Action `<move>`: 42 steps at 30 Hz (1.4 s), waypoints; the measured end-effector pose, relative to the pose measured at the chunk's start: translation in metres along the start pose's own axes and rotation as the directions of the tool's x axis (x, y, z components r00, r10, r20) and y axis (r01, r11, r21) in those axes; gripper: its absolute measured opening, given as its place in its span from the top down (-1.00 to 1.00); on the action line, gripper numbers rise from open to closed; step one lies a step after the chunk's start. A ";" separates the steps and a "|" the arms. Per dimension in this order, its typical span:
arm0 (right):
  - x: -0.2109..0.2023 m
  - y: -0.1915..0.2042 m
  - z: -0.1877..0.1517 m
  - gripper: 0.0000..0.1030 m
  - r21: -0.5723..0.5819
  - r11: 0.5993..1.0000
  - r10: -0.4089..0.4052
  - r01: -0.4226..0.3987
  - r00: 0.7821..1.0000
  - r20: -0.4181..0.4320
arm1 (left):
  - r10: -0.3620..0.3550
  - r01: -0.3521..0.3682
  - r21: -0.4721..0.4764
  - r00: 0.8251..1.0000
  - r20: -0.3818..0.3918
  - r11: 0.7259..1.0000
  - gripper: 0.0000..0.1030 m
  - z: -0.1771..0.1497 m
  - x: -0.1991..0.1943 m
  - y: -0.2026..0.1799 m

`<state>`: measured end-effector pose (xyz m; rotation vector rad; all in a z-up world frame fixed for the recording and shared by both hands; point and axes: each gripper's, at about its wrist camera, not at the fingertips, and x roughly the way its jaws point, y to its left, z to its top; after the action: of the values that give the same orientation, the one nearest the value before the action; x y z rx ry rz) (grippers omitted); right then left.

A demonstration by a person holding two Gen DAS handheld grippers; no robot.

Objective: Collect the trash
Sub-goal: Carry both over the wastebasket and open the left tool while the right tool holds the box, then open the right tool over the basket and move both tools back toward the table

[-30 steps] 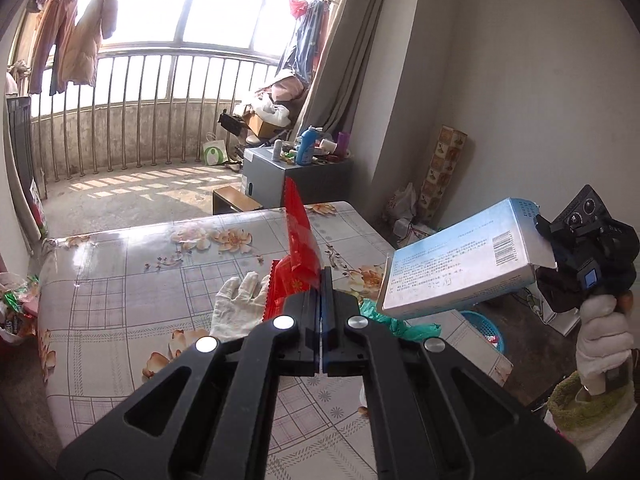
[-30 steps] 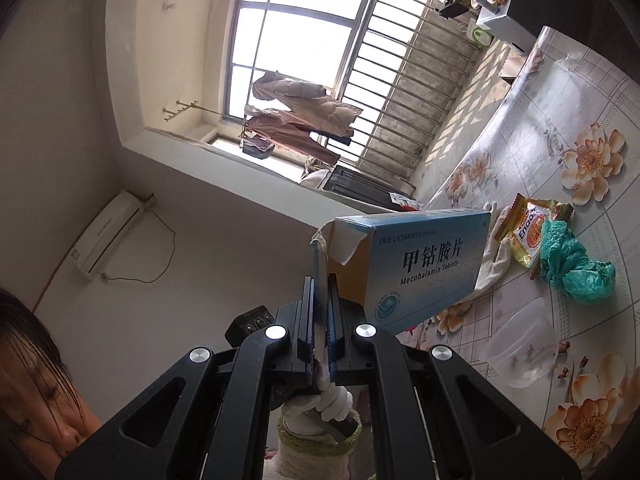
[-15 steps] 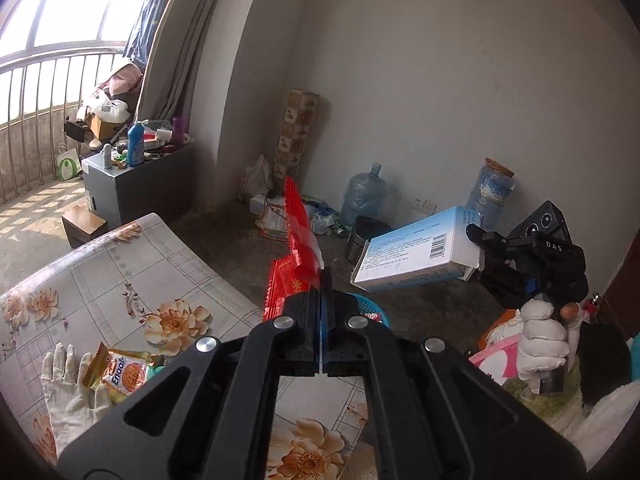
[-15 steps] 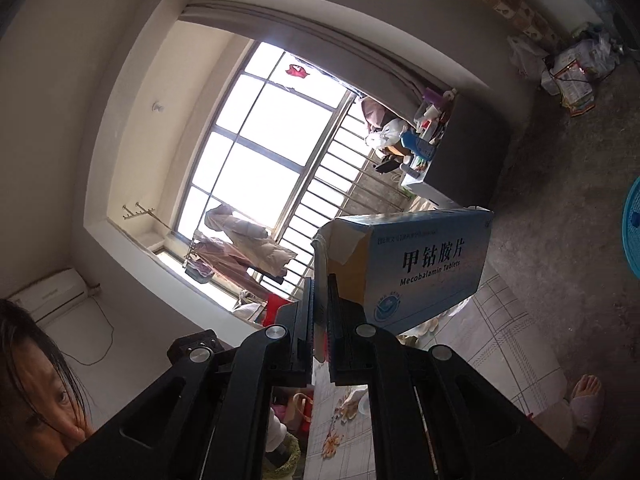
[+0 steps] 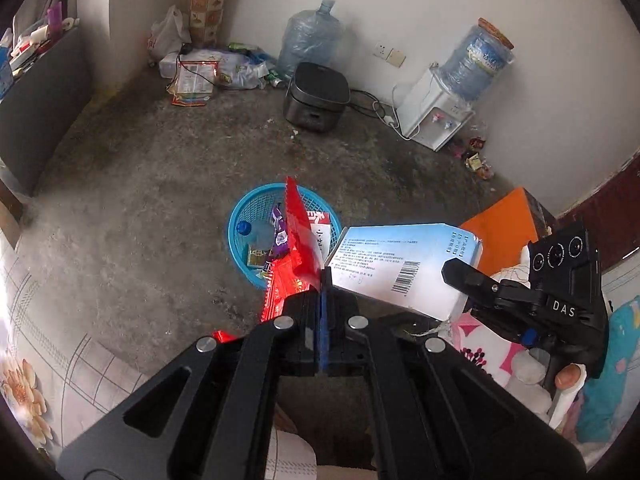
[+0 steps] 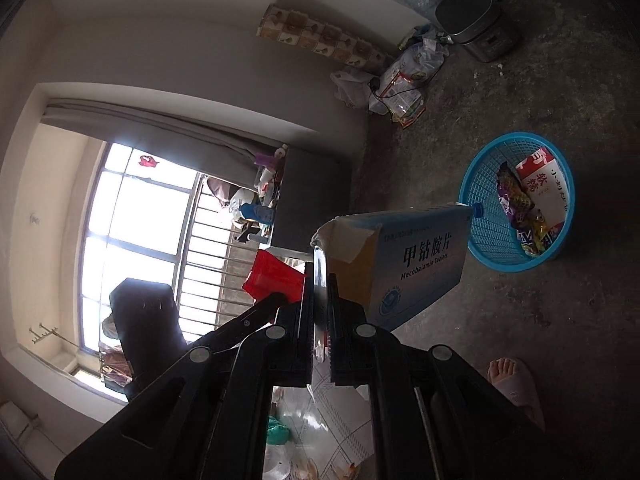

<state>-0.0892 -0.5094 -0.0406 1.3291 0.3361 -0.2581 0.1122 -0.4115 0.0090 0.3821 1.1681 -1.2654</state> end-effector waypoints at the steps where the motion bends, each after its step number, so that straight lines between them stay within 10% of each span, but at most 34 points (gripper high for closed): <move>1: 0.005 -0.008 0.004 0.89 0.016 1.000 -0.018 0.018 1.000 0.004 | -0.004 0.004 -0.006 1.000 -0.026 1.000 1.00 0.007 0.018 0.001; 9: 0.028 -0.073 0.033 0.89 0.101 0.987 -0.126 0.124 0.992 0.008 | 0.014 -0.020 -0.041 0.989 -0.144 0.999 1.00 0.047 0.146 0.022; 13: 0.031 -0.094 0.044 0.89 0.127 0.980 -0.153 0.151 0.988 0.009 | 0.051 -0.065 -0.053 0.973 -0.226 0.996 0.36 0.056 0.203 0.033; 16: 0.036 -0.105 0.046 0.89 0.137 0.978 -0.161 0.160 0.987 -0.001 | 0.097 -0.113 -0.060 0.969 -0.225 0.992 0.29 0.059 0.219 0.045; 36: 0.109 -0.103 0.063 0.82 0.082 0.992 -0.086 0.099 0.985 -0.148 | 0.066 -0.066 -0.056 0.998 -0.015 0.996 0.06 0.082 0.098 0.049; 39: 0.149 -0.132 0.066 0.20 0.064 0.971 -0.209 0.230 0.948 -0.239 | 0.086 -0.085 -0.054 0.996 0.019 0.995 -0.02 0.077 0.063 0.057; 42: 0.164 -0.156 0.063 0.11 0.021 0.915 -0.388 0.404 0.891 -0.235 | 0.099 -0.096 -0.065 0.994 0.042 0.993 -0.04 0.067 0.034 0.067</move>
<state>0.0104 -0.6044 -0.2318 1.3528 0.8032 -0.4654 0.1976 -0.4595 -0.0144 0.3579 1.1344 -1.1447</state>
